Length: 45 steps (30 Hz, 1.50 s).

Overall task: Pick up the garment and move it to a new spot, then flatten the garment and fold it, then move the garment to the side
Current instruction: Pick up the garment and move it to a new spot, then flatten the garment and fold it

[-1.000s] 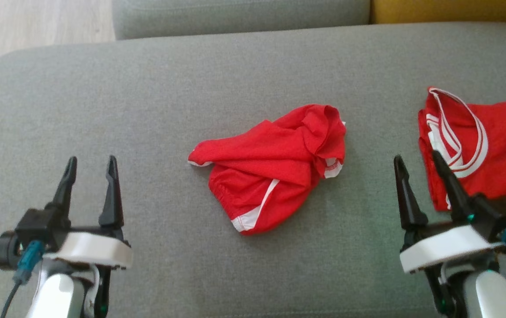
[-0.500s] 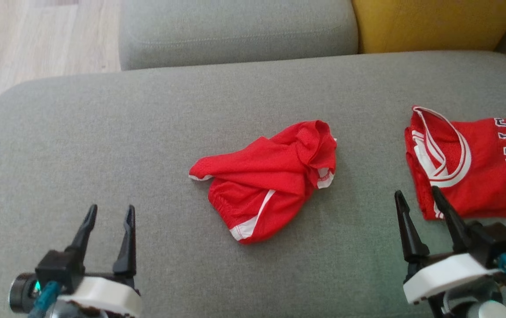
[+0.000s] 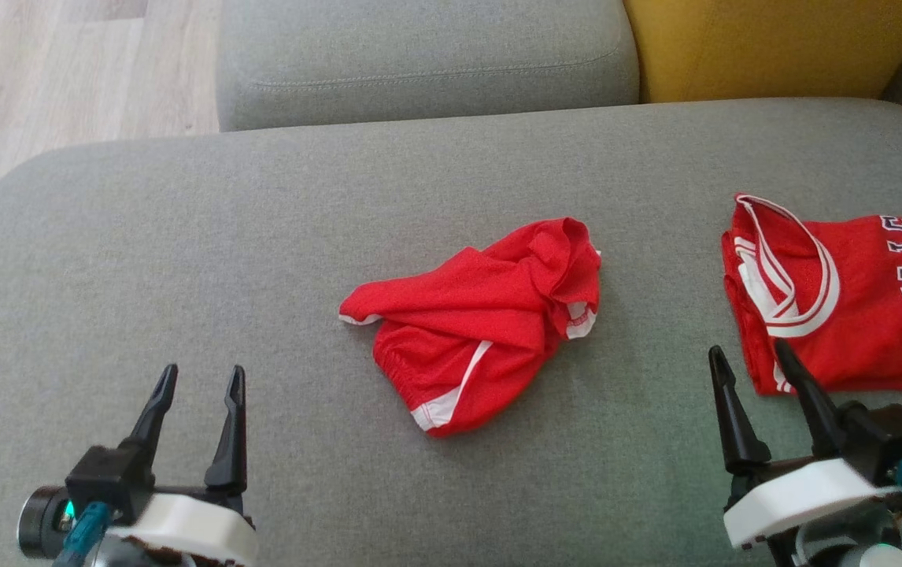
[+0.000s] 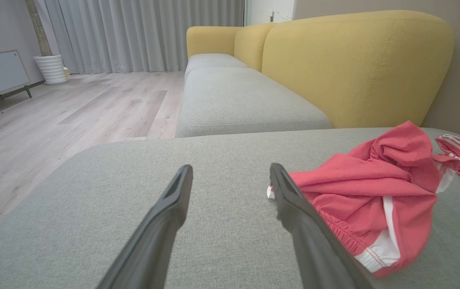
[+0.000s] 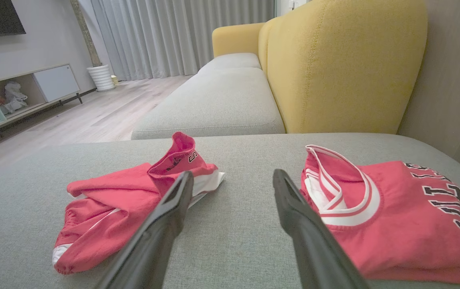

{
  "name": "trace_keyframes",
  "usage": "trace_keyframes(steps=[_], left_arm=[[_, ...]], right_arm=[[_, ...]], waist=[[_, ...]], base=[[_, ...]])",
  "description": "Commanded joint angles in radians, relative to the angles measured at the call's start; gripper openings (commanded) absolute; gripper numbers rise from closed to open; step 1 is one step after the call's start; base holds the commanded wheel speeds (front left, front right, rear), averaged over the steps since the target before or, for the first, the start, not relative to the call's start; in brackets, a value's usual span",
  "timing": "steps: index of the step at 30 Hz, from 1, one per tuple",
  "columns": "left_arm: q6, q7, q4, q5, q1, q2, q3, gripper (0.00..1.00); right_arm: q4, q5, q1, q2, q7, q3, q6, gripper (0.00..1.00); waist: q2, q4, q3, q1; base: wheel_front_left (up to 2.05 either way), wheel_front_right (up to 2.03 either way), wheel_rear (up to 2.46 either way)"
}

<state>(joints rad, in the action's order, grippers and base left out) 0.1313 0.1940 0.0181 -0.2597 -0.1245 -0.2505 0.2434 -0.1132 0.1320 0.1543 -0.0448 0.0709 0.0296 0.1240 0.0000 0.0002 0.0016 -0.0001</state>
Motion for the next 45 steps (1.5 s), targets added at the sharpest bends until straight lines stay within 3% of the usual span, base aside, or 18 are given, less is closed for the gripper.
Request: trace_keyframes(steps=[1, 18, 24, 35, 36, 38, 45], left_arm=[[0.005, 0.0, 0.037, -0.003, 0.033, -0.022, -0.037, 1.0], [0.011, 0.006, 0.033, -0.009, 0.056, -0.021, -0.026, 1.0], [0.006, 0.01, 0.037, -0.008, 0.088, -0.018, -0.016, 1.0], [-0.017, 0.044, 0.004, -0.007, 0.194, 0.007, 0.005, 1.0], [-0.02, 0.046, -0.001, -0.007, 0.201, 0.01, 0.007, 1.0], [-0.025, 0.051, -0.011, -0.006, 0.215, 0.015, 0.011, 1.0], [-0.037, 0.063, -0.03, -0.001, 0.261, 0.029, 0.011, 1.0]], right_arm=[[-0.039, 0.006, -0.028, -0.005, 0.004, 0.021, 0.007, 1.0], [-0.026, 0.007, -0.046, -0.005, 0.004, 0.03, 0.007, 1.0], [0.0, -0.015, -0.09, -0.005, 0.014, 0.097, 0.007, 1.0], [0.23, -0.053, -0.332, -0.019, -0.004, 0.236, 0.007, 1.0], [0.26, -0.063, -0.353, -0.019, 0.001, 0.232, 0.007, 0.94], [0.306, -0.069, -0.394, -0.017, -0.005, 0.219, 0.007, 0.0], [0.354, -0.089, -0.536, -0.044, -0.031, 0.124, 0.007, 0.0]], waist=[[0.0, 0.0, 0.001, 0.0001], [0.0, 0.011, 0.023, 0.0001], [0.0, 0.034, 0.062, 0.0001], [0.0, 0.093, 0.173, 0.0001], [0.0, 0.099, 0.18, 0.0001], [0.0, 0.109, 0.193, 0.0001], [0.0, 0.136, 0.241, 0.0001]], base=[[0.0, 0.0, 0.0], [0.0, 0.0, 0.0], [0.0, 0.0, 0.0], [0.0, 0.0, 0.0], [0.0, 0.0, 0.0], [0.0, 0.0, 0.0], [0.0, 0.0, 0.0]])
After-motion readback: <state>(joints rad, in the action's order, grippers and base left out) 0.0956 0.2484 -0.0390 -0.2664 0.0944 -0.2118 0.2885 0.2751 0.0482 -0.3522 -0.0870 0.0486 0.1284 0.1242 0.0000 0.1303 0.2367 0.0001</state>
